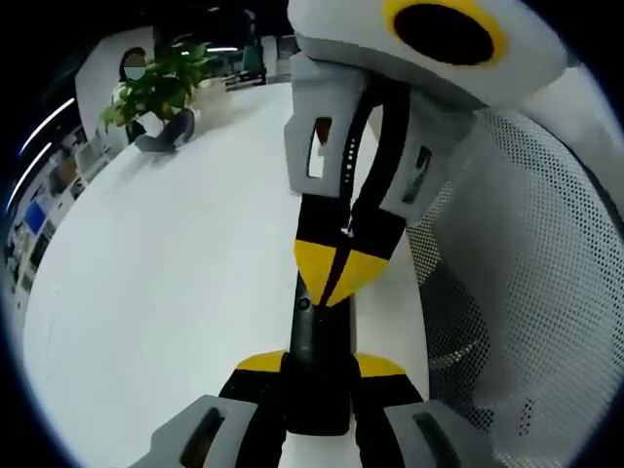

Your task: Press the specified remote control buttons in sequence, fully releasing each button before pressing the next.

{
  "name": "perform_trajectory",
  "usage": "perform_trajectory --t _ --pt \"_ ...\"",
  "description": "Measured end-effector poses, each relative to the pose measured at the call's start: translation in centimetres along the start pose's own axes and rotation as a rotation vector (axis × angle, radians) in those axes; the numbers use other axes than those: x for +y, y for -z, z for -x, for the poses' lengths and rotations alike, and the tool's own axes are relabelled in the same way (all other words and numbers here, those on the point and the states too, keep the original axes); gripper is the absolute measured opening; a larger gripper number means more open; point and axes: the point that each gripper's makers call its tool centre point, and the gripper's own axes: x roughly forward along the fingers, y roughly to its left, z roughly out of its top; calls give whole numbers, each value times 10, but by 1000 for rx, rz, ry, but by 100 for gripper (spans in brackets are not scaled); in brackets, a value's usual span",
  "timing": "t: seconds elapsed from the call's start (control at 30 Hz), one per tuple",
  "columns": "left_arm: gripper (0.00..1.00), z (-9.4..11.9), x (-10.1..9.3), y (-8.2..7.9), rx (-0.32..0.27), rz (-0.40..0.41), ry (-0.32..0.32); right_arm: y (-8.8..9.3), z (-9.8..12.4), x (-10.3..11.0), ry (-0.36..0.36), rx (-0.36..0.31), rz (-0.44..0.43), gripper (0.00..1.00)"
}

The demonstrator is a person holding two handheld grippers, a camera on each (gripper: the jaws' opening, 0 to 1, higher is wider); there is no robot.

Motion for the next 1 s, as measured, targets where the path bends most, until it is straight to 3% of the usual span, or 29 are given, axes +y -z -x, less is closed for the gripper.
perform_trajectory --t 0.07,0.17,0.33,0.57,0.83,1.0 --pt "24 0 0 0 -6 2 -1 -2 1 0 -38 -53 -129 0" --pt "24 0 0 0 -11 4 -2 -1 3 -1 -83 -86 -225 0" --pt "24 0 0 0 -22 7 -4 3 1 -13 -57 -53 -181 0" --pt "24 0 0 0 -32 10 -4 6 -1 -25 -77 -33 -189 0" --pt "24 0 0 -1 -36 8 -1 0 -3 -16 -161 -43 -177 0" --pt "24 0 0 -1 -26 2 3 0 -3 -15 -189 -7 -147 0"
